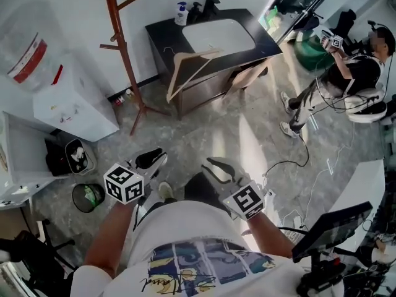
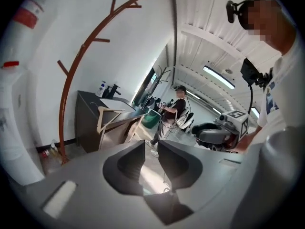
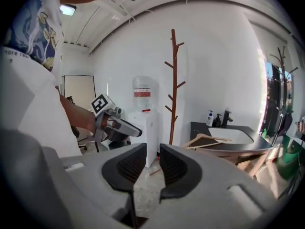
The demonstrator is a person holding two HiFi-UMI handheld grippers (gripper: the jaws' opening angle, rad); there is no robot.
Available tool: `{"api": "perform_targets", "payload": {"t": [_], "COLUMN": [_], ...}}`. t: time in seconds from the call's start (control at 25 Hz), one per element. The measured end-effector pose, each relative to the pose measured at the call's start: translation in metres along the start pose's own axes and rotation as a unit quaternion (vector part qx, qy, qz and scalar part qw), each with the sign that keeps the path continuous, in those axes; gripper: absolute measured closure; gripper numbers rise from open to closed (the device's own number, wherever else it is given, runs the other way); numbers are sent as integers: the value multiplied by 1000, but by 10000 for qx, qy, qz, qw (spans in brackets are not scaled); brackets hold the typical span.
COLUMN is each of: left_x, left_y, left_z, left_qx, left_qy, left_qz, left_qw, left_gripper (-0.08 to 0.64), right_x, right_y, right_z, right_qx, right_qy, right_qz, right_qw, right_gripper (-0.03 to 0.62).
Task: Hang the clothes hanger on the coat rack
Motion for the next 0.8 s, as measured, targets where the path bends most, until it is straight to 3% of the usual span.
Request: {"api": "perform_targets", "payload": {"t": [0.24,0.36,0.48,0.6,0.8], "left_x": [14,21,24,22,9], "left_y": [69,102,133,159,196], "left_z": [-71,-112,-150,-187,-231], "left_qx": [185,336,347,309,492], "left_qy": [92,93,13,-81,-292], "left_qz": [860,1425,2158,2898,3751], "left_qw": [9961,9892,9758,9566,9252], "left_gripper": [445,416,387,355,289], "right_x": [-4,4,10,8,-1], "right_y": [-52,-87,-121,-154,-192], "right_z": [-2,-5,-8,-9,-3], "right_qx": [-194,-208,-180,-213,-211], "right_qy": [168,203,349,460,718], "right_qz": [-155,-163,-181,-263,-380], "right_qw": [9995,9994,9991,9984,9965], "right_gripper": [508,508,508,508,509]}}
Point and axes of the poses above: the fingertips, and each gripper's own axes: z backward along the fingers, y to its left, x out of its top, the point moved 4 cm from there along z, backward along the fingers, and after that the axes turned 11 degrees about x, right-handed, at the moved point
